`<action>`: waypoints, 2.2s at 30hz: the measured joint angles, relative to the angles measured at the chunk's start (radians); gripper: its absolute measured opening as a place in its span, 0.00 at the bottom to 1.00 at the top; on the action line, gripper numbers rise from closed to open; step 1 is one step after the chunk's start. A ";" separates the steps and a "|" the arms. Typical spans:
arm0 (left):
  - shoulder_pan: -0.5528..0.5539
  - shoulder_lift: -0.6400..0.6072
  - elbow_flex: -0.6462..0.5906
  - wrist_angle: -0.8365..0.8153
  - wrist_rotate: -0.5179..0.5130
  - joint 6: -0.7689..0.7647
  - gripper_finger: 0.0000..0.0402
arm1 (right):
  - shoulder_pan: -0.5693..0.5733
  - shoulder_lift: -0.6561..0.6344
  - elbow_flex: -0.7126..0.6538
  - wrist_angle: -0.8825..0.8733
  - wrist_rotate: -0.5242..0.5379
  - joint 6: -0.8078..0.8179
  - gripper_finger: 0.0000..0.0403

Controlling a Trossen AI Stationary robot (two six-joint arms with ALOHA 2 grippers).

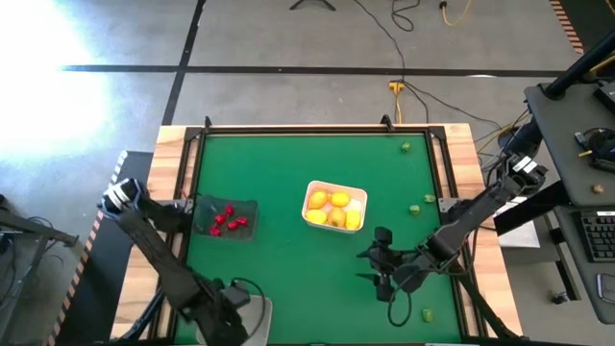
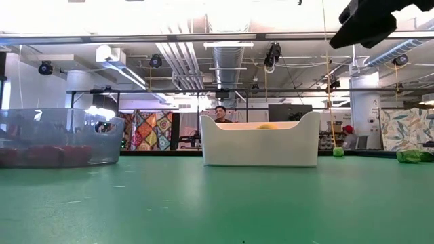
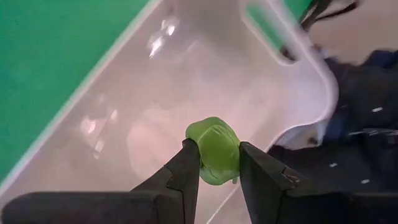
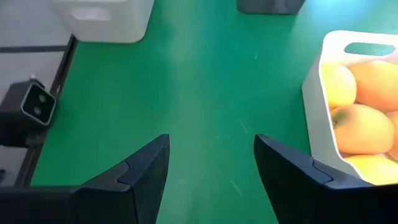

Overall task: Sort produce into baskets
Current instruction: Put the green chili pepper into the gray bin

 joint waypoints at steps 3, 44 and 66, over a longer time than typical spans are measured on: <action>0.003 0.075 0.012 -0.011 0.057 -0.018 0.22 | 0.022 0.017 0.000 0.001 0.002 0.001 0.56; 0.114 -0.262 -0.105 0.460 -0.841 0.740 0.64 | 0.241 0.000 -0.001 -0.432 -0.598 0.976 0.59; 0.323 0.182 -0.184 1.651 -0.393 1.571 0.64 | 0.263 0.259 0.000 -0.215 -0.873 1.674 0.58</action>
